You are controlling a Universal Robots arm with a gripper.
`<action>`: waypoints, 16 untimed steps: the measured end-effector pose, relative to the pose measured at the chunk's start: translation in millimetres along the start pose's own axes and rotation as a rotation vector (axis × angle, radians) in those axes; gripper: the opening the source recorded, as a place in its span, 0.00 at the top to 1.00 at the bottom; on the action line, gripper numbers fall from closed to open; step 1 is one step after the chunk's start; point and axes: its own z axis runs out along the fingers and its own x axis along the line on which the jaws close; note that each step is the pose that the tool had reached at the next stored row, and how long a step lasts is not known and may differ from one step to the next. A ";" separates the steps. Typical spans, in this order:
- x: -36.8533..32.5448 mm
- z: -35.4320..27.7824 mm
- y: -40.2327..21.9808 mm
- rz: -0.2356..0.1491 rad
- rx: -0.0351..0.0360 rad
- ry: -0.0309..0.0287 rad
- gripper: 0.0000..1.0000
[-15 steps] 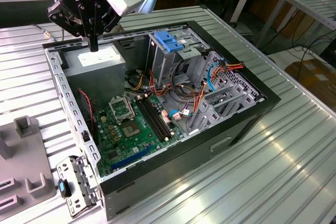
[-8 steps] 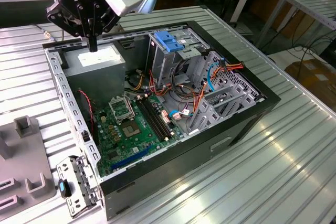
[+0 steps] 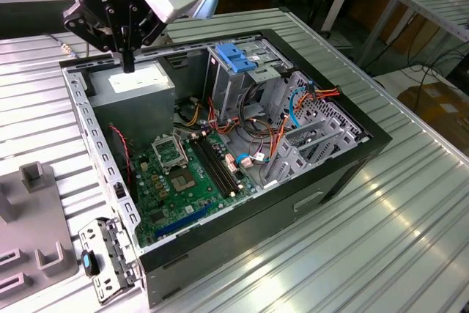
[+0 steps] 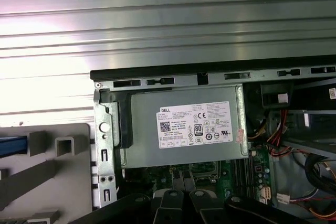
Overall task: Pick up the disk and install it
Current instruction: 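Reach for the disk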
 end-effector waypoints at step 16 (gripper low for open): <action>5.2 -0.1 -0.4 0.000 0.0000 0.0000 0.89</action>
